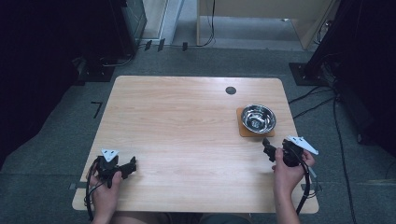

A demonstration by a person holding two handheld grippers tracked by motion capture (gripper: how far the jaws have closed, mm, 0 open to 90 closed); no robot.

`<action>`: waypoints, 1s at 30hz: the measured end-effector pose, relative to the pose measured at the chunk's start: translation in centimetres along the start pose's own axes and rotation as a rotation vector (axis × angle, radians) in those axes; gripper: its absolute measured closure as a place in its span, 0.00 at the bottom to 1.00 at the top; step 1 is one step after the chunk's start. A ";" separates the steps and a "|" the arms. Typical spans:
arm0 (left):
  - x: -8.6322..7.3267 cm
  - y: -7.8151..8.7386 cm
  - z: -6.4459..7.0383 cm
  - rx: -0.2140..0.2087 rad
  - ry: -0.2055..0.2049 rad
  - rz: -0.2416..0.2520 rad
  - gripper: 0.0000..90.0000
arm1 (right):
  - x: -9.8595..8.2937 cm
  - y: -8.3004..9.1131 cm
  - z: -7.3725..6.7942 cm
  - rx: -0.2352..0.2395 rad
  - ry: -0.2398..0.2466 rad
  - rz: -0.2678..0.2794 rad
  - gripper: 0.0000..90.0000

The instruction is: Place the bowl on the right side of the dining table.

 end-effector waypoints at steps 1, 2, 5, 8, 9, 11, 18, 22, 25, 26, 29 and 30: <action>0.0 0.0 0.0 0.000 0.000 0.000 0.15 | -0.1 0.1 0.0 0.001 0.005 -0.001 0.18; 0.0 0.0 0.0 0.000 0.000 0.000 0.15 | -0.2 0.2 0.0 0.001 0.003 -0.004 0.18; 0.0 0.0 0.0 0.000 0.000 0.000 0.15 | -0.6 0.5 0.1 -0.002 0.009 -0.009 0.18; 0.0 0.0 0.0 0.000 0.000 0.000 0.15 | -0.9 0.8 0.2 -0.002 0.013 -0.011 0.18; 0.0 0.0 0.0 0.000 0.000 0.001 0.15 | -1.0 0.9 0.2 -0.001 0.012 -0.012 0.18; 0.0 0.0 0.0 0.000 0.000 0.001 0.15 | -1.2 1.0 0.3 -0.003 0.013 -0.012 0.18; 0.0 0.0 0.0 0.000 0.000 0.001 0.15 | -1.8 1.7 0.5 -0.004 0.016 -0.023 0.18; 0.0 0.0 0.0 0.000 0.000 0.000 0.15 | -2.2 2.0 0.7 -0.007 0.016 -0.030 0.18; 0.0 0.0 0.0 0.000 0.000 0.001 0.15 | -2.5 2.3 0.8 -0.010 0.014 -0.037 0.18; 0.0 0.0 0.0 0.000 0.000 0.001 0.15 | -2.6 2.4 0.8 -0.008 0.017 -0.038 0.18; 0.0 0.0 0.0 0.000 0.000 0.000 0.15 | -2.8 2.5 0.9 -0.010 0.018 -0.040 0.18; 0.0 0.0 0.0 0.000 0.000 0.001 0.15 | -3.0 2.7 1.0 -0.010 0.019 -0.042 0.18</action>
Point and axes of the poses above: each handheld gripper's, and its own axes: y roughly backward along the jaws, x roughly out of its top, z roughly to its right, the point moved 8 cm from there along -y, roughly forward along the jaws, and after that the axes turned 15 degrees about x, right-handed, at the moved point
